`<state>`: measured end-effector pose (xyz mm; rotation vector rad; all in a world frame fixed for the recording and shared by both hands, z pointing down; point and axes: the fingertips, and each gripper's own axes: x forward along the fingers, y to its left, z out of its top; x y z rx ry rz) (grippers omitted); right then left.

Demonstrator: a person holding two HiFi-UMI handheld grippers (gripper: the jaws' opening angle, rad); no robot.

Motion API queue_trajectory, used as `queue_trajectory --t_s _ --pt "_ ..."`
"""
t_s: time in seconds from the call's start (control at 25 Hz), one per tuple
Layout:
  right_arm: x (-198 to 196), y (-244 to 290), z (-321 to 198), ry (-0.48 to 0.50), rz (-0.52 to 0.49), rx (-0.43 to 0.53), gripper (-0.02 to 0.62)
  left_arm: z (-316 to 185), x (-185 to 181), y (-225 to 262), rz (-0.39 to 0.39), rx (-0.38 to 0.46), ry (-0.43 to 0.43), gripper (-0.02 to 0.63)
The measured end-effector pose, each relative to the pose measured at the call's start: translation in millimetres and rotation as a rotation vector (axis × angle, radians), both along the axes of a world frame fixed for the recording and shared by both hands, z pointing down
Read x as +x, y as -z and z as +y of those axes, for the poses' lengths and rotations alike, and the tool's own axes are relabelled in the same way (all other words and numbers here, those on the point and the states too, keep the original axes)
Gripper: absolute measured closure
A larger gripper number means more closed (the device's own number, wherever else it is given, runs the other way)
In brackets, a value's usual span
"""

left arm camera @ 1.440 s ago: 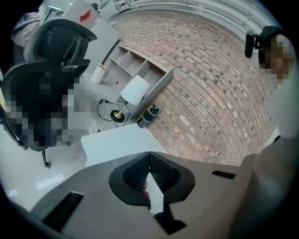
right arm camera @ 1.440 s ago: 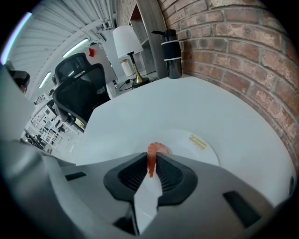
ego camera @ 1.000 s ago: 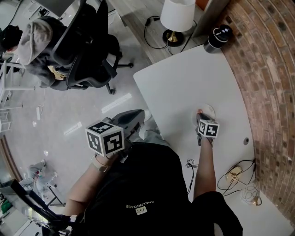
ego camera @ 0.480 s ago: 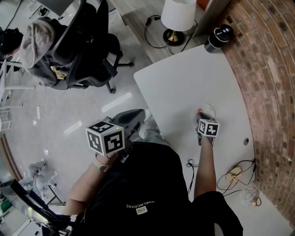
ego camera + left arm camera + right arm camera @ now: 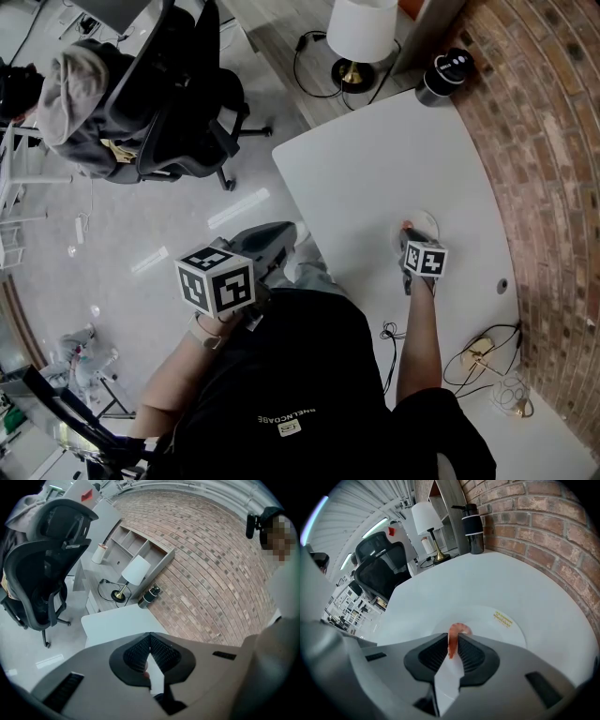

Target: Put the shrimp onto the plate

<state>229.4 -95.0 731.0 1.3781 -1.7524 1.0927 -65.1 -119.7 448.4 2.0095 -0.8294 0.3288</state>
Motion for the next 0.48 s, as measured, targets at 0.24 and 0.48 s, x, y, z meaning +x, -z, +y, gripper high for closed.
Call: queue_trajectory --t_s 0.24,0.48 --pt "-1 2 1 -0.001 0.001 0.005 0.537 1 -1 1 0.002 0.002 0.0 0.603" --pt "0 13 -2 -0.009 0.009 0.031 0.537 3 -2 1 0.007 0.004 -0.008 0.603"
